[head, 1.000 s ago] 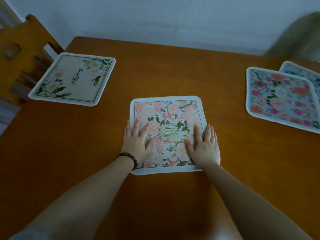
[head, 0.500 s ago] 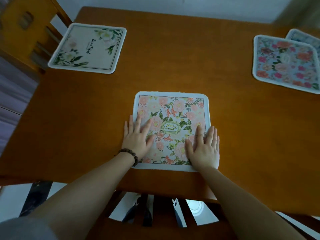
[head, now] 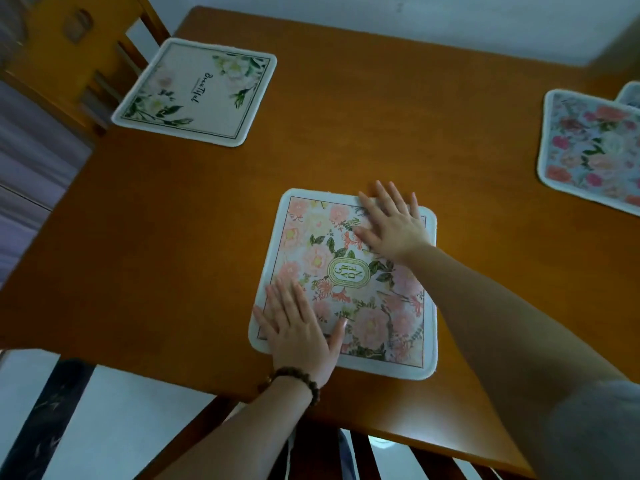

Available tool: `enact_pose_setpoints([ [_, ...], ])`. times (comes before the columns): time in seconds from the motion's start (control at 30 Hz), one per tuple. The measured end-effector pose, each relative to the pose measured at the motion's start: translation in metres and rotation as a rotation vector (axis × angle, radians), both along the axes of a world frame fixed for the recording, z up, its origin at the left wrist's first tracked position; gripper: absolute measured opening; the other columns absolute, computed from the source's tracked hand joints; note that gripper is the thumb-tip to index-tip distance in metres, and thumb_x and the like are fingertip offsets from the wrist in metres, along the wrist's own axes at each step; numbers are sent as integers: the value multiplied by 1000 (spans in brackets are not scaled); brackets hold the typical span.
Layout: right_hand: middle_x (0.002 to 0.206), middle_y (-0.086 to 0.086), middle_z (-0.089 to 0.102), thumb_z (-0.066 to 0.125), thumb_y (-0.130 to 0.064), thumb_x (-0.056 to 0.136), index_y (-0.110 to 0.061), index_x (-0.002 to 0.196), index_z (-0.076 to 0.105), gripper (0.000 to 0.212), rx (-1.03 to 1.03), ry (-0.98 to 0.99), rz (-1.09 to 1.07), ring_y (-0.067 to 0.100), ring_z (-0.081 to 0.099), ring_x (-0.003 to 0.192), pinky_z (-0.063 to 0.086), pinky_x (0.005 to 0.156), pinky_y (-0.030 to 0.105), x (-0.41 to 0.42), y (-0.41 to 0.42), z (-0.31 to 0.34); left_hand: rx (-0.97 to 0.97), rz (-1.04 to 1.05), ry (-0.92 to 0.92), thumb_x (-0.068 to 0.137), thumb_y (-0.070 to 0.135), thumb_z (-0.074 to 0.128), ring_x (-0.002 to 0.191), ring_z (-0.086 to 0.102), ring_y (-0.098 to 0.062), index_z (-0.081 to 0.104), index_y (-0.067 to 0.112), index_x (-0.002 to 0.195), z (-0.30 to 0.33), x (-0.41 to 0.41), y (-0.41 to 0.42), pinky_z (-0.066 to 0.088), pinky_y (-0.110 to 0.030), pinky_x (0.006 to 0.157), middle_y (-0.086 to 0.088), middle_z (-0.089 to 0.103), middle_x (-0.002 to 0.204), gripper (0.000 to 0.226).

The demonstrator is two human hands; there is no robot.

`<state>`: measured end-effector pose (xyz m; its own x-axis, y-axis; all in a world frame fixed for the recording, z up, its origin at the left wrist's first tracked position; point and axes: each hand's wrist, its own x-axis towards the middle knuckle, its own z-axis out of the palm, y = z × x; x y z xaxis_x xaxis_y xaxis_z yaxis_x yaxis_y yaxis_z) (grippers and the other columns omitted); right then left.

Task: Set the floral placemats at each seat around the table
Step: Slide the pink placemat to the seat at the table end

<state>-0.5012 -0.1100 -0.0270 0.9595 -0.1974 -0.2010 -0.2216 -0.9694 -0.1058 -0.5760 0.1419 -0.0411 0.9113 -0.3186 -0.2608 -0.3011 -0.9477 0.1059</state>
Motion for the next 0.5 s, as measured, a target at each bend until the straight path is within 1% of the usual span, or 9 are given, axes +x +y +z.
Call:
enact_pose_setpoints([
  [0.1,162,-1,-4,-2,-77,86,-40,152,-2,76,-10,23,-24,19,-9,148,-8,116,53,-1,2,-8,39,-63,3,79,80,-3,142,-17,-41,-11,2,149,2,8,5,-9,-62,112,-25,-15,154,105],
  [0.2,162,-2,-1,-2,-74,88,-36,153,-1,75,-23,-19,-112,16,-6,148,-7,117,51,-19,5,-11,35,-168,-41,82,80,3,144,-10,-41,-5,3,149,3,27,14,-11,-60,112,-25,-10,155,103],
  [0.3,163,1,0,-1,-71,90,-32,154,0,75,-2,-21,-225,17,-5,148,-6,118,50,-41,8,-9,42,-347,-64,83,80,2,144,-15,-37,-7,6,150,2,66,23,-10,-58,113,-22,-12,156,100],
  [0.37,163,3,-1,-1,-69,91,-27,154,0,76,22,-26,-340,19,-4,148,-6,118,49,-60,17,-8,90,-495,-86,82,80,-2,143,-20,-33,-10,10,150,1,104,26,-11,-56,114,-19,-16,156,99],
  [0.5,162,10,-3,-4,-67,91,-20,154,-4,79,21,6,-577,25,-4,148,-1,118,48,-102,59,-9,103,-773,-97,85,79,-1,140,-30,-17,-22,20,147,1,178,23,-15,-45,115,-8,-16,159,89],
])
